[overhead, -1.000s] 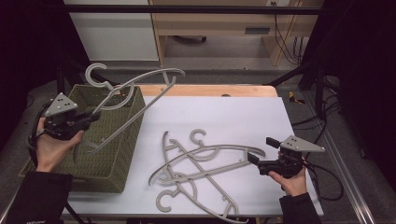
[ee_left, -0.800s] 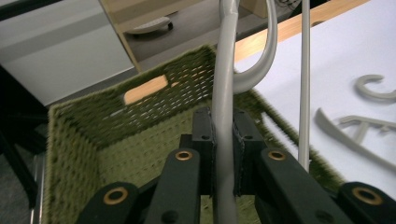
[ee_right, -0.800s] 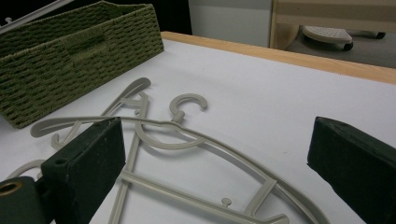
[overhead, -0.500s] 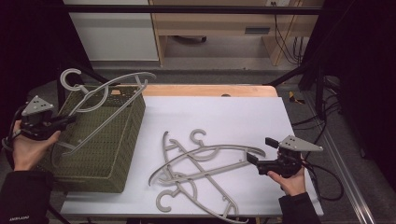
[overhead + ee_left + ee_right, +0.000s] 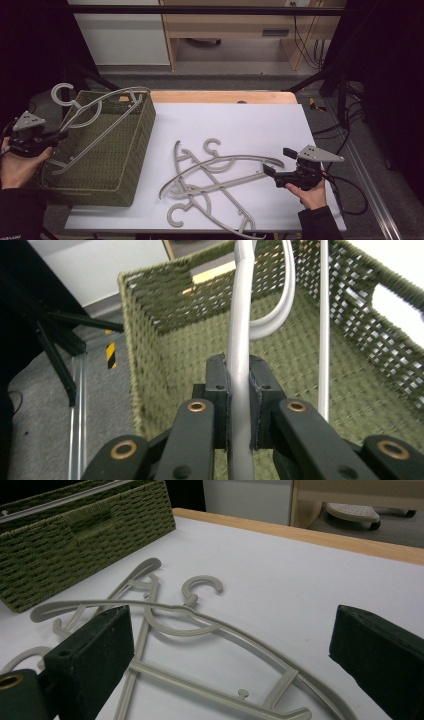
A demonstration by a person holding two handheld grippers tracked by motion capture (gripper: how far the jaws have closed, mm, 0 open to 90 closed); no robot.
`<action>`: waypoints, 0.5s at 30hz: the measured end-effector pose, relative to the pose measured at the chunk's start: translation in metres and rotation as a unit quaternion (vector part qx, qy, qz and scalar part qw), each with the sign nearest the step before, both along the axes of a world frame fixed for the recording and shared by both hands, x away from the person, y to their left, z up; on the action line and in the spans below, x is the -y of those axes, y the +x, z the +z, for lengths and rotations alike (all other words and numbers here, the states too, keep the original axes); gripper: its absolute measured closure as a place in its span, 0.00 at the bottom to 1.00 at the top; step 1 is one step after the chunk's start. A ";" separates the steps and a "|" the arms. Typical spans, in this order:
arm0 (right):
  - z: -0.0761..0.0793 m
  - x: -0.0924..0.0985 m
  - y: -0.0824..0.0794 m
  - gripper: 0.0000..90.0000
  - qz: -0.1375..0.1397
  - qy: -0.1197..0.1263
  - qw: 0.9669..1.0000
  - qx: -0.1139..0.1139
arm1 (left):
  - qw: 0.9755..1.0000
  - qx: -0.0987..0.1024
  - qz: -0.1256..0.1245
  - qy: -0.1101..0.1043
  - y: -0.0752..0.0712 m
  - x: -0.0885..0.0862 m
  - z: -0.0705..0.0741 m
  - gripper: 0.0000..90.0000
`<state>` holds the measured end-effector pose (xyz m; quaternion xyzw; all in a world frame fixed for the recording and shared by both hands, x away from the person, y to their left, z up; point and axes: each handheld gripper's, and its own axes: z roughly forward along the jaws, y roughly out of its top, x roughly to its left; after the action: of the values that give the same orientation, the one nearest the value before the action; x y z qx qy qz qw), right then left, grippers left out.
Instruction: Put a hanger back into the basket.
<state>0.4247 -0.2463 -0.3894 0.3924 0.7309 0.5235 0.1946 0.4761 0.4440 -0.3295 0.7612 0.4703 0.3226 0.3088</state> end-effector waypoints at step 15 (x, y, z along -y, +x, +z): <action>-0.001 -0.001 0.000 0.05 0.004 -0.006 1.000 -0.005 | 0.999 -0.023 0.021 0.017 0.000 -0.007 -0.025 0.91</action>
<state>0.4250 -0.2453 -0.3906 0.3911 0.7363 0.5181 0.1911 0.4761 0.4512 -0.3543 0.7635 0.4880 0.3193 0.2775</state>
